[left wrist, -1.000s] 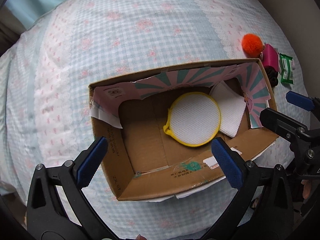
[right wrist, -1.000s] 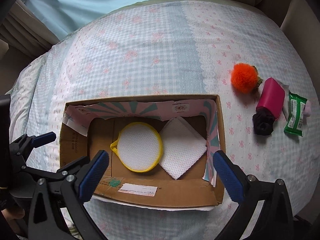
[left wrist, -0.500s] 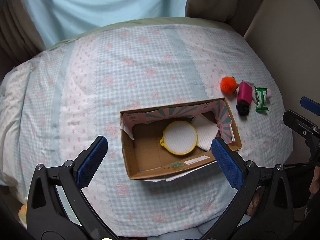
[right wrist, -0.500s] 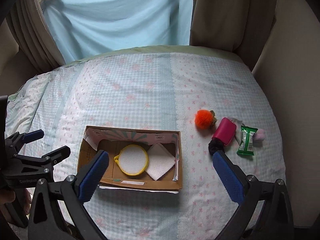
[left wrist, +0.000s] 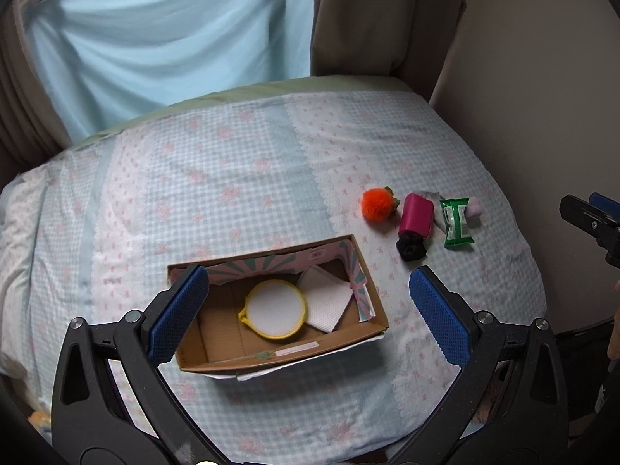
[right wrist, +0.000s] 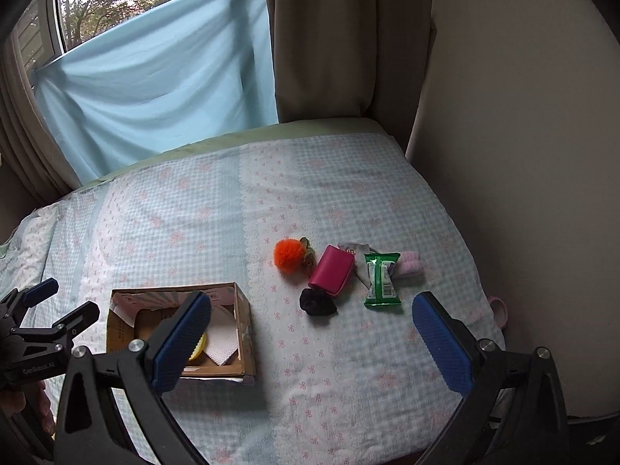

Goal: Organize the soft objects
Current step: 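Withdraw both tools from the box and move back to the items, then grasp the black scrunchie with the left tool while the right grasps the green wipe pack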

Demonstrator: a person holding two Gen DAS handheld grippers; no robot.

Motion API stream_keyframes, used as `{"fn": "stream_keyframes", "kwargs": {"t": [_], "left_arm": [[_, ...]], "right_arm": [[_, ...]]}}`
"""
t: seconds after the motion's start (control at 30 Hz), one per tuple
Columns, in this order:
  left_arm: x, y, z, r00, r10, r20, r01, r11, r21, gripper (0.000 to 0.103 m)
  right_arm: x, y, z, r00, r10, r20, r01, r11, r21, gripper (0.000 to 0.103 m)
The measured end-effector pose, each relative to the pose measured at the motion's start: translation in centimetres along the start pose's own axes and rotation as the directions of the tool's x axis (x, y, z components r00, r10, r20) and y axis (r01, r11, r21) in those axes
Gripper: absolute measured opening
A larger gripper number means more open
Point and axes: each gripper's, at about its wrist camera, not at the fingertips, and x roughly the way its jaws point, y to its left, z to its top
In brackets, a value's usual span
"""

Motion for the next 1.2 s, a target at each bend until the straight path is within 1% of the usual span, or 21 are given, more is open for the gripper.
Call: {"fn": "stream_keyframes", "kwargs": {"t": [0.17,0.3,0.4,0.53,0.6,0.77,0.87,1.03,1.1,1.2], "left_arm": [[1.9,-6.3,1.2,1.000,-0.001,-0.013,0.000,0.999,-0.050,0.103],[3.7,-11.5,2.2,1.000,-0.017,-0.007,0.016,0.995,-0.102,0.103],[5.6,-14.8,2.8,1.000,-0.029,-0.011,0.027,0.992,-0.125,0.103],[8.6,-18.1,2.8,0.998,-0.037,-0.053,0.030,0.990,-0.136,0.103],[10.3,-19.5,2.7,0.997,-0.030,-0.075,0.020,0.991,-0.131,0.103],[15.7,-21.8,2.0,0.992,-0.018,-0.125,0.006,0.995,-0.103,0.103],[19.9,-22.4,1.1,0.988,-0.022,-0.150,0.005,0.994,-0.108,0.103],[27.2,-22.8,-1.5,0.984,-0.024,-0.174,-0.001,0.989,-0.145,0.103],[29.7,-22.6,-2.4,0.982,-0.033,-0.186,0.000,0.984,-0.177,0.103],[32.7,-22.3,-3.5,0.981,-0.038,-0.192,-0.003,0.977,-0.211,0.102]], "right_arm": [[2.4,-6.1,0.9,0.999,0.045,-0.013,-0.045,0.999,0.001,0.103],[4.7,-10.2,1.7,0.997,0.079,-0.028,-0.079,0.997,-0.008,0.103],[7.3,-12.5,2.2,0.992,0.101,-0.072,-0.102,0.995,-0.018,0.103],[10.9,-14.3,2.0,0.987,0.113,-0.115,-0.116,0.993,-0.018,0.103],[12.9,-14.9,1.7,0.984,0.119,-0.130,-0.121,0.993,-0.009,0.103],[18.3,-15.8,0.7,0.978,0.129,-0.165,-0.129,0.992,0.011,0.103],[21.9,-15.7,-0.1,0.976,0.121,-0.180,-0.122,0.993,0.009,0.103],[28.1,-14.9,-1.6,0.966,0.122,-0.228,-0.121,0.993,0.016,0.092],[30.1,-14.6,-2.3,0.961,0.122,-0.247,-0.119,0.992,0.029,0.086],[32.3,-14.3,-3.1,0.954,0.118,-0.274,-0.105,0.993,0.063,0.081]]}}
